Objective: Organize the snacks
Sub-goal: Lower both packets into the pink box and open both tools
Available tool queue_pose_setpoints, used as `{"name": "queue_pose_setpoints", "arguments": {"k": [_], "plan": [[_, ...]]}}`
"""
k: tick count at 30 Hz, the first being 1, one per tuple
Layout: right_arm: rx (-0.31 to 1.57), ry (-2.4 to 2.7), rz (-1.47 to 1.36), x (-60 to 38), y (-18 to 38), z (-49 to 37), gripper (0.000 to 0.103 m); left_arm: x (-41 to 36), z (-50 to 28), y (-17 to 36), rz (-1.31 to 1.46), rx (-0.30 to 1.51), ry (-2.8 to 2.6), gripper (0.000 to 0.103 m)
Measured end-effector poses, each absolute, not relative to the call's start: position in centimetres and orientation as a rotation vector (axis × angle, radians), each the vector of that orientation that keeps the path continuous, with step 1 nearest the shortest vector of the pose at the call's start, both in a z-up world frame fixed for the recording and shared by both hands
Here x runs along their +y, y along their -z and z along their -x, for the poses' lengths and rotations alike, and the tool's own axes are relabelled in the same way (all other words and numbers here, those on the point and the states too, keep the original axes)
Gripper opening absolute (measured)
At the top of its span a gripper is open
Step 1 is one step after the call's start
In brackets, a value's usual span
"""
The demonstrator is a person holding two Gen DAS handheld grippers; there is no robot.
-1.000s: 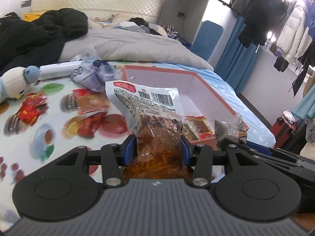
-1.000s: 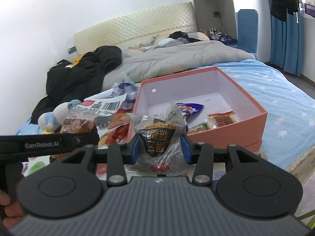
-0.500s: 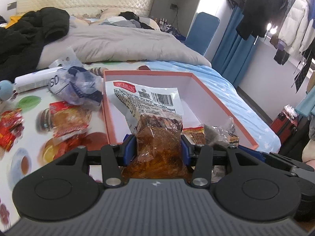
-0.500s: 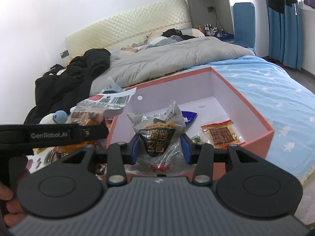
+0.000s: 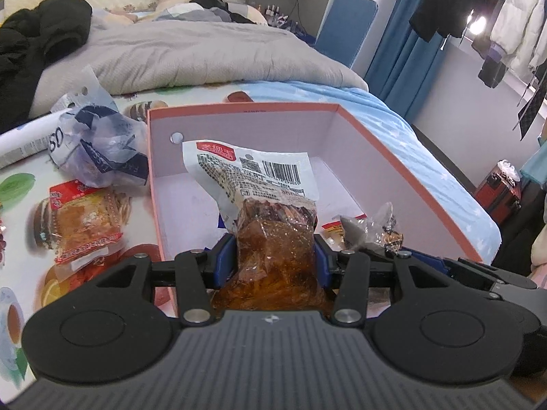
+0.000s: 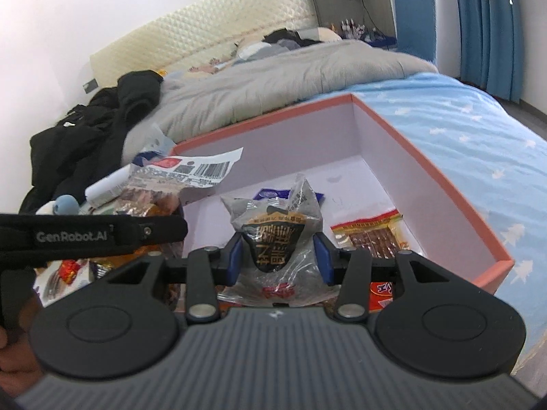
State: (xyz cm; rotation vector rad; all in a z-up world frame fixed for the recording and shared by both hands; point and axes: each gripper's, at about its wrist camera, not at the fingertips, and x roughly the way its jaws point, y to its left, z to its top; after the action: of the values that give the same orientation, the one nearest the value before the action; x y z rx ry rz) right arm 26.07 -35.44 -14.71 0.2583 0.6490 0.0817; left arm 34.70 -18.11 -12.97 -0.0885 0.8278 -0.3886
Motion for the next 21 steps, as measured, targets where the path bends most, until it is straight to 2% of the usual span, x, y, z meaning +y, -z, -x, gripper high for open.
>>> {"name": "queue_pose_setpoints", "arguments": {"k": [2,4,7,21], "plan": [[0.666,-0.079,-0.258,-35.4,15.0,-26.4,0.049,-18.2,-34.8,13.0,0.082,0.818,0.393,0.056],[0.678,-0.078,-0.252,-35.4,15.0,-26.5,0.052,-18.1,-34.7,12.9,0.077,0.81,0.394,0.068],[0.674,-0.077,-0.257,-35.4,14.7,-26.3,0.059,-17.6,-33.9,12.1,0.073,0.783,0.384,0.074],[0.589,-0.119,-0.223,-32.8,10.6,-20.3,0.061,-12.9,-26.0,7.8,0.106,0.7,0.345,0.075]]}}
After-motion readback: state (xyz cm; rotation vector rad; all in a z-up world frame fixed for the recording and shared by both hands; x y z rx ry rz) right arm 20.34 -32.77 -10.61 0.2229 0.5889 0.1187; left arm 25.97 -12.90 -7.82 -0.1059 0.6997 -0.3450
